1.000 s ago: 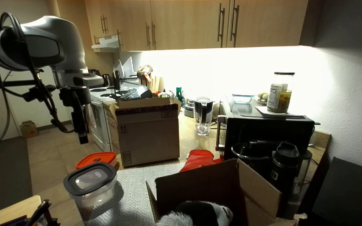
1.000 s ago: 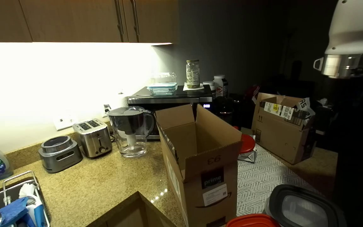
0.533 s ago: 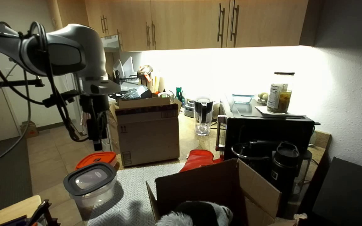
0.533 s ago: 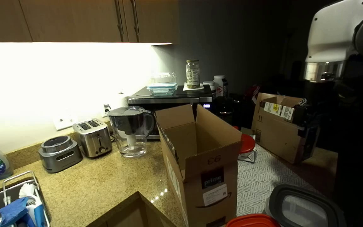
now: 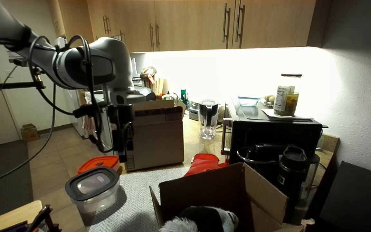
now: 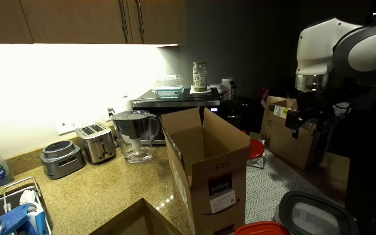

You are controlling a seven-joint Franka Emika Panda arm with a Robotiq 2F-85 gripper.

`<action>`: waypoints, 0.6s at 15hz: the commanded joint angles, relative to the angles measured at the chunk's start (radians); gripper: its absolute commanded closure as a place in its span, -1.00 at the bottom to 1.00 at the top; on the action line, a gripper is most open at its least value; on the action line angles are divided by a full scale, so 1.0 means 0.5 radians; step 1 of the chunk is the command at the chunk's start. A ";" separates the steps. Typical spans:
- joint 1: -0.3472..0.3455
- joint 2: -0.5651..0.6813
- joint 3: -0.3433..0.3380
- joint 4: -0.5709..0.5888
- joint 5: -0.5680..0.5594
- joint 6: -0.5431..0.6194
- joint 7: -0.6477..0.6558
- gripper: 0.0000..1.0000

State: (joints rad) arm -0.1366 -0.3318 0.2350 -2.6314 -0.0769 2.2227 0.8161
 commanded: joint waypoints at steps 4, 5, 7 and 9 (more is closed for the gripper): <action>-0.023 0.363 -0.194 0.209 -0.296 0.077 0.288 -1.00; -0.013 0.399 -0.229 0.235 -0.303 0.074 0.312 -1.00; 0.008 0.474 -0.294 0.291 -0.300 0.080 0.336 -1.00; 0.027 0.548 -0.347 0.353 -0.274 0.089 0.353 -1.00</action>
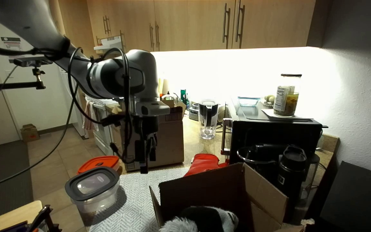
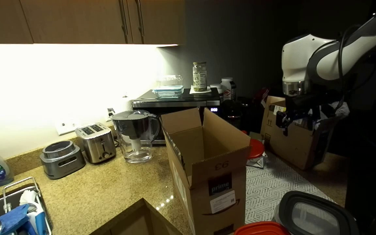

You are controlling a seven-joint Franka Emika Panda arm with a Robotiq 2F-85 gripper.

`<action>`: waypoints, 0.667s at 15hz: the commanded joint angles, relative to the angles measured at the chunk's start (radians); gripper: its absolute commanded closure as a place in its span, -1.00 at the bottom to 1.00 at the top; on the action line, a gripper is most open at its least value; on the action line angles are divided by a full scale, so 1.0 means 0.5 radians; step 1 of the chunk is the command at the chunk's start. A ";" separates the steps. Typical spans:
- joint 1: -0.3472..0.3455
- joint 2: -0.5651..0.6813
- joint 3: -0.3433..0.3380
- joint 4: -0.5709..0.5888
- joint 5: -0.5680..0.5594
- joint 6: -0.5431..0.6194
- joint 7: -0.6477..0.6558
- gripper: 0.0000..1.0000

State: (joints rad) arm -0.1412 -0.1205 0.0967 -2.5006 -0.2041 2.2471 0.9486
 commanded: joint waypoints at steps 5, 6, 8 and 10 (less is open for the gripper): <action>0.113 0.252 -0.115 0.245 -0.097 0.073 0.210 -1.00; 0.135 0.277 -0.115 0.281 -0.132 0.070 0.263 -1.00; 0.188 0.329 -0.112 0.358 -0.203 0.051 0.363 -1.00; 0.241 0.390 -0.114 0.434 -0.267 0.038 0.459 -1.00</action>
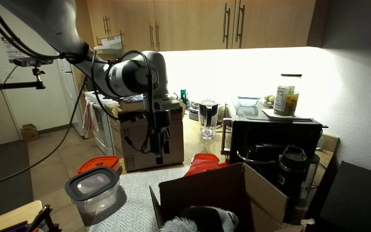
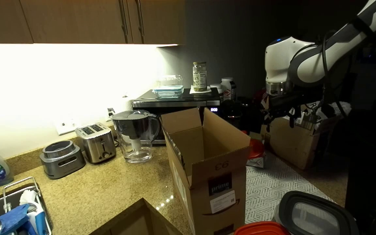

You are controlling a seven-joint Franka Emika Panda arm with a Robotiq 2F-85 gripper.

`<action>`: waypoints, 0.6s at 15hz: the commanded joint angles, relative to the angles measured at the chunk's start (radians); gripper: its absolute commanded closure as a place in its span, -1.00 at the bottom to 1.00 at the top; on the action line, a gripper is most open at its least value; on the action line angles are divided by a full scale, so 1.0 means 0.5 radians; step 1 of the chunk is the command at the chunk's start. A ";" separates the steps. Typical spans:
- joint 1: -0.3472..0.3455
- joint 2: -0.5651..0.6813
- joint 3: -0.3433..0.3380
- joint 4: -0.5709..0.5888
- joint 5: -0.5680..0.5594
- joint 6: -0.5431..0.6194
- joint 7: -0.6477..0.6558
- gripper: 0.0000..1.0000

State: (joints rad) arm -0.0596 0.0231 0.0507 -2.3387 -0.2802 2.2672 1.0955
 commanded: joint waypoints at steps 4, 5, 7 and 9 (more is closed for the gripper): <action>0.191 0.250 -0.041 0.239 -0.330 -0.051 0.404 -1.00; 0.220 0.289 -0.050 0.268 -0.400 -0.071 0.466 -1.00; 0.276 0.381 -0.074 0.320 -0.501 -0.121 0.566 -1.00; 0.323 0.474 -0.099 0.359 -0.543 -0.163 0.629 -1.00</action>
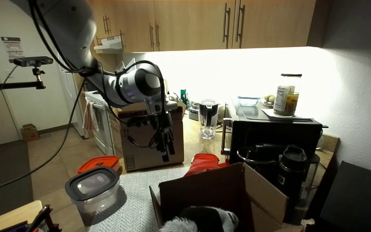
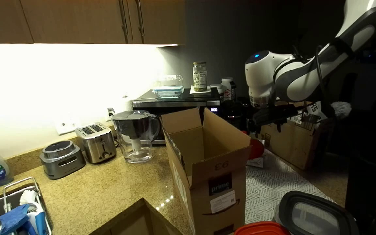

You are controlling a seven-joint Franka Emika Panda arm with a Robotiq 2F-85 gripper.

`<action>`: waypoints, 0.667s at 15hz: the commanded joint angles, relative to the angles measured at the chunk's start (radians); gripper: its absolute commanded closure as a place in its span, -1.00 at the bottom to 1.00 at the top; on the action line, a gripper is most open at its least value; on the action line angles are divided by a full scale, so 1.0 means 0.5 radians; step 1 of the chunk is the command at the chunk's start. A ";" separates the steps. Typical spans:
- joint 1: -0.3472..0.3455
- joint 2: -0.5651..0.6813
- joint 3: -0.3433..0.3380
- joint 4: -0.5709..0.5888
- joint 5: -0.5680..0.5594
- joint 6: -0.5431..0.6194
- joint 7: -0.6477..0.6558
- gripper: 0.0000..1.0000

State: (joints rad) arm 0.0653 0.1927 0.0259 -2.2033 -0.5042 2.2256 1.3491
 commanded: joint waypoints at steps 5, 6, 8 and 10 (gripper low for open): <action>0.157 0.322 -0.130 0.170 -0.166 -0.123 0.162 -1.00; 0.171 0.347 -0.148 0.185 -0.190 -0.129 0.159 -1.00; 0.187 0.352 -0.164 0.186 -0.200 -0.159 0.123 -1.00; 0.172 0.357 -0.156 0.177 -0.145 -0.119 0.097 -1.00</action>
State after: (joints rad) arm 0.1444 0.3708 -0.0457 -2.1162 -0.5804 2.1669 1.4002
